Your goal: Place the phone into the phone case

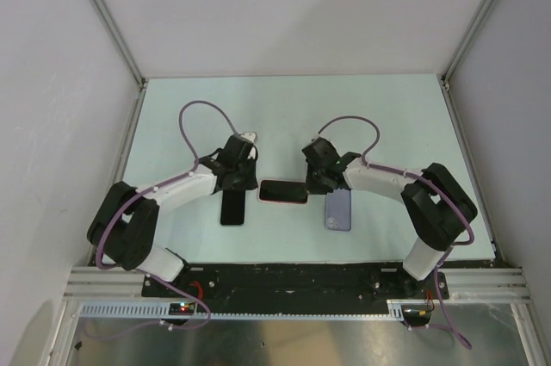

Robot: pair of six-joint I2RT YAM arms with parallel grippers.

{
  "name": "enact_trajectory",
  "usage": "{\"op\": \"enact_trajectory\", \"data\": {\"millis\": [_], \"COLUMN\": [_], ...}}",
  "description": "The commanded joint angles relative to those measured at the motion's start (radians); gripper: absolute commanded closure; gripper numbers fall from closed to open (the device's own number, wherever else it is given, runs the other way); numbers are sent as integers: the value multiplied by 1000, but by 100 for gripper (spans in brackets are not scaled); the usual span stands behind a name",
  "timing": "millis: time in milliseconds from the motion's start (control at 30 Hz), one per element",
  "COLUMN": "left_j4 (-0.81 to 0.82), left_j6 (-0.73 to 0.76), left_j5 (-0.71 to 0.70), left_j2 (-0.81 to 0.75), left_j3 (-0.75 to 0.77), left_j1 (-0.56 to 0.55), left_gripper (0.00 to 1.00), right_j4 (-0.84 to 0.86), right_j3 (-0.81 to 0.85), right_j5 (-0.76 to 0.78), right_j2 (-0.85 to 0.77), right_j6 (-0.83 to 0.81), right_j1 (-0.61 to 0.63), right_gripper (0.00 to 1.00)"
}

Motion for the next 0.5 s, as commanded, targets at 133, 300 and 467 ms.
{"op": "enact_trajectory", "data": {"millis": [133,300,467], "left_j4": [70,89,99], "left_j6": [-59,-61,-61], "left_j5": [40,60,68], "left_j2": [-44,-25,-12], "left_j3": [-46,-53,-57], "left_j1": [-16,-24,-24], "left_gripper": [86,87,88], "right_j4": [32,39,60], "right_j3": [-10,-9,-33], "right_j5": [100,105,106], "right_j2": [96,124,129], "right_j6": [-4,4,15], "right_j1": [84,105,129], "right_gripper": [97,96,96]}}
